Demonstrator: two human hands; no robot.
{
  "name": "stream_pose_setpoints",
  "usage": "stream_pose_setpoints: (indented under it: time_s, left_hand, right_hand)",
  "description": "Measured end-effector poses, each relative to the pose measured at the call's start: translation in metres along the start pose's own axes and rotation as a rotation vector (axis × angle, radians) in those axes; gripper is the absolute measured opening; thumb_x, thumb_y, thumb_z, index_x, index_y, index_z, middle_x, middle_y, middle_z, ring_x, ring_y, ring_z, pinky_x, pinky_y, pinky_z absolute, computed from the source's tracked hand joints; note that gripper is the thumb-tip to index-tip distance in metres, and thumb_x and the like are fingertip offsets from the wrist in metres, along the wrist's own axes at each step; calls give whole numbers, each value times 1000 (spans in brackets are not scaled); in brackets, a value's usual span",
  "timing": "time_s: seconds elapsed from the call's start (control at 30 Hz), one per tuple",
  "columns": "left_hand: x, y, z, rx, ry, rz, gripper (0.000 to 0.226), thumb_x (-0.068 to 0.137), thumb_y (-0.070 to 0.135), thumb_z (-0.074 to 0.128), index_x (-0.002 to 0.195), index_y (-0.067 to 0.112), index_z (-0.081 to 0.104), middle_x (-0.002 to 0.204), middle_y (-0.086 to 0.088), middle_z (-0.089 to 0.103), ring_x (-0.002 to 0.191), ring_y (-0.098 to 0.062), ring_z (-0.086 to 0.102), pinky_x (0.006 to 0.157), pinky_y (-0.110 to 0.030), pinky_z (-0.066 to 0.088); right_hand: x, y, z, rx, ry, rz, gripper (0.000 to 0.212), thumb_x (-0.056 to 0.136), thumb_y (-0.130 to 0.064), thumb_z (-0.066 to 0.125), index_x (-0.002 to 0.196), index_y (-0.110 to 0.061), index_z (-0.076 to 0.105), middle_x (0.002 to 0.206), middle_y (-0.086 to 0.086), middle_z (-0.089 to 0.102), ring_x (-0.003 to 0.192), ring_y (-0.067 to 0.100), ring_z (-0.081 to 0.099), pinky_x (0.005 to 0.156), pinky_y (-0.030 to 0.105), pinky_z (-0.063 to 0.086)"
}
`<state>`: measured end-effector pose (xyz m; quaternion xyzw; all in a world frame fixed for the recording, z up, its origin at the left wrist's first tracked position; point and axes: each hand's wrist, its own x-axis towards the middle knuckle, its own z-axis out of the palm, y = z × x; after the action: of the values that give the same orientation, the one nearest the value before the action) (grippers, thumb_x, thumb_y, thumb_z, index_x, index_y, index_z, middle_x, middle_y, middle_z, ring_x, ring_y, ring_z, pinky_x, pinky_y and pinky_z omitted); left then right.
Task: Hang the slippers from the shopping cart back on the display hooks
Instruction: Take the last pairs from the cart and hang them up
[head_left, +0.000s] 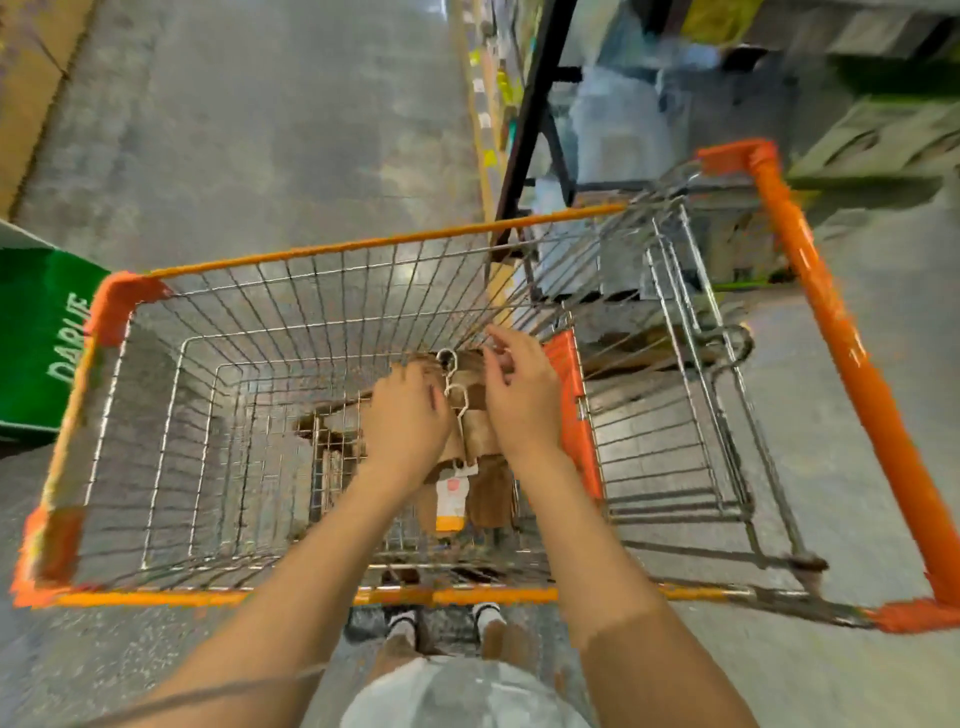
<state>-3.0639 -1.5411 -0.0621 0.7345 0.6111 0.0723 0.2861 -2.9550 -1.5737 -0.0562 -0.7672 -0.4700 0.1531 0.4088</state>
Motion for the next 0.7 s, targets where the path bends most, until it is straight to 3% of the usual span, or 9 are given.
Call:
stream_pose_setpoints:
  time_s: [0.13,0.3,0.5,0.7]
  left_hand:
    - [20,-18,39,0,-47,-34,33,91,19,42,117,2,51,117,-19,57,106,-37,52,86,-44,46]
    - [28,-32,66,-1,-119,-55,32,93,19,41,117,0,48,119,-20,55,111,-38,48,91,-47,42]
    - [32,-42,89,39,-222,-108,33,93,19,40,119,-1,46,121,-20,54,115,-37,45,87,-46,44]
    - [62,-63,121,114,-298,-110,34,92,19,42,122,3,44,124,-18,51,118,-34,43,92,-42,41]
  right_hand:
    - [3,27,31,-51,-5,133,28,90,-11,53,118,-8,59,114,11,61,102,27,58,87,36,46]
    - [-4,48,59,-71,-26,226,25,89,-10,53,112,-9,61,108,10,63,92,30,61,79,39,49]
    - [-17,77,86,-80,-137,341,29,90,-13,51,118,-14,59,113,8,59,98,27,59,81,41,49]
    - [7,122,115,-212,-301,301,31,90,-8,49,119,-11,56,118,11,56,107,31,54,86,40,45]
